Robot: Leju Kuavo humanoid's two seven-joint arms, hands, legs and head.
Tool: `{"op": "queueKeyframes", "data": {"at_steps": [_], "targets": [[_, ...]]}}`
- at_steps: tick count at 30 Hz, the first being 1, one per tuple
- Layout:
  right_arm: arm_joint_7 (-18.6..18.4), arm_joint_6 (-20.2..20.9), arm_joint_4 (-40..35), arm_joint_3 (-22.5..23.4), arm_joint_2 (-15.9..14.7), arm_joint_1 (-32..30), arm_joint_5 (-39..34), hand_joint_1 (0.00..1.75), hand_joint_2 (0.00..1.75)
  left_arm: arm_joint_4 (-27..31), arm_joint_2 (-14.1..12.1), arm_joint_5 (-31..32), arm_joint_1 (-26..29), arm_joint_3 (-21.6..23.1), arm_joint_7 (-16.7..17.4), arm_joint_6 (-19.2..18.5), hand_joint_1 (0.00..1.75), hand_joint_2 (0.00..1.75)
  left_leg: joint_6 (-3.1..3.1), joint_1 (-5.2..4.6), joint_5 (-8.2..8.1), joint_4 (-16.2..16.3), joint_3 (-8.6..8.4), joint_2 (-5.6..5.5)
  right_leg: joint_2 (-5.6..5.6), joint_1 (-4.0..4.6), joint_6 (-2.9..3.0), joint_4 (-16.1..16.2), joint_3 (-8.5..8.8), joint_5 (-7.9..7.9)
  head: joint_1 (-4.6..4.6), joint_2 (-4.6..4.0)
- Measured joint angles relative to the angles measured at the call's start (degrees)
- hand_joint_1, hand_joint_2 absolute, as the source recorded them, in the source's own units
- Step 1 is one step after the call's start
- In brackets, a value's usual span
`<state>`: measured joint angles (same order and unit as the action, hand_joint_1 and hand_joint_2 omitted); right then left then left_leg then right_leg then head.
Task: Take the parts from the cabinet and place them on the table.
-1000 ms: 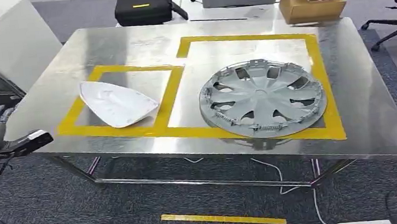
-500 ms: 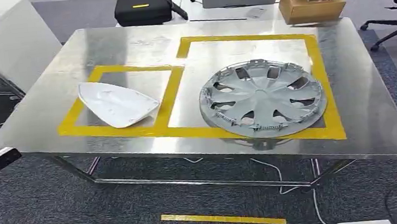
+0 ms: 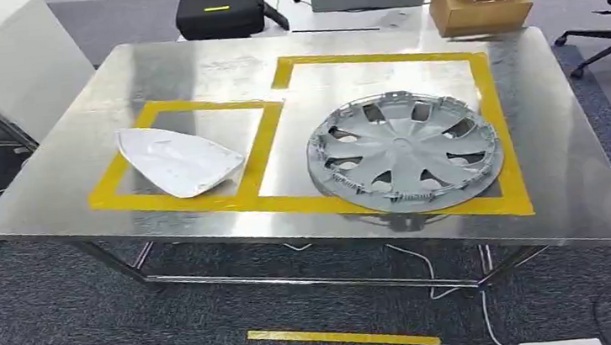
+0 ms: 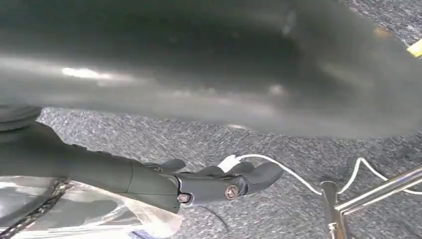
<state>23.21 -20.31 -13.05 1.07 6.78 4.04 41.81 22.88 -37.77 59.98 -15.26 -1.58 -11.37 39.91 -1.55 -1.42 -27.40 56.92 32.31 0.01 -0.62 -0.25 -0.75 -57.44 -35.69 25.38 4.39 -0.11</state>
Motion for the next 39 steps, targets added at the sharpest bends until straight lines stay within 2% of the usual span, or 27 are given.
{"op": "queueKeyframes", "data": {"at_steps": [6,12,18,22,29,36,39], "targets": [[0.28,-0.70,0.04,0.55,-0.07,-0.32,-0.37,0.00,0.00,-0.42,4.40,2.08,5.46,-5.79,0.42,0.00,0.00,0.00,-0.06,-0.03,-0.06,0.00,-0.05,0.01,-0.02,-0.03,-0.03,0.06,0.07,0.02,-0.02,0.00],[0.37,-0.76,0.15,1.27,-0.26,-0.77,-0.48,0.00,0.00,-1.57,10.95,6.82,8.67,-13.41,-1.51,0.02,0.00,0.00,-0.12,-0.04,-0.13,0.00,-0.10,-0.12,0.17,-0.05,-0.11,0.13,0.23,0.07,-0.02,0.00],[0.65,-1.25,0.31,2.10,-0.28,-0.92,-0.35,0.00,0.00,-4.85,18.04,3.04,9.56,-18.18,-5.57,-0.15,0.00,0.00,-0.27,-0.10,-0.23,0.00,-0.23,-0.13,0.22,-0.11,-0.22,0.19,0.41,0.14,-0.02,0.00],[0.65,-1.66,0.44,2.75,-0.28,-1.00,-0.83,0.00,0.00,-6.34,22.79,-0.68,10.09,-20.74,-7.85,-4.48,0.00,0.00,-0.36,-0.16,-0.28,0.00,-0.37,-0.13,0.24,-0.16,-0.28,0.21,0.54,0.18,0.00,0.00],[0.65,-1.75,0.48,2.91,-0.31,-1.06,-0.94,0.00,0.00,-7.34,25.85,-1.18,10.33,-22.82,-8.22,-4.98,0.00,0.00,-0.42,-0.16,-0.32,0.00,-0.43,-0.13,0.26,-0.17,-0.31,0.23,0.61,0.20,0.02,0.00],[0.65,-1.75,0.50,3.21,-0.37,-1.07,-0.92,0.00,0.00,-7.65,26.88,-1.25,10.34,-23.12,-8.22,-5.14,0.00,0.00,-0.42,-0.16,-0.32,0.00,-0.44,-0.13,0.26,-0.16,-0.31,0.23,0.64,0.20,0.02,0.00],[0.65,-1.77,0.52,3.54,-0.39,-1.09,-0.98,0.00,0.00,-8.11,28.15,-1.53,10.58,-23.12,-8.55,-8.99,0.00,0.00,-0.43,-0.18,-0.34,0.00,-0.42,-0.13,0.26,-0.20,-0.40,0.23,0.69,0.26,0.02,0.00]]}}
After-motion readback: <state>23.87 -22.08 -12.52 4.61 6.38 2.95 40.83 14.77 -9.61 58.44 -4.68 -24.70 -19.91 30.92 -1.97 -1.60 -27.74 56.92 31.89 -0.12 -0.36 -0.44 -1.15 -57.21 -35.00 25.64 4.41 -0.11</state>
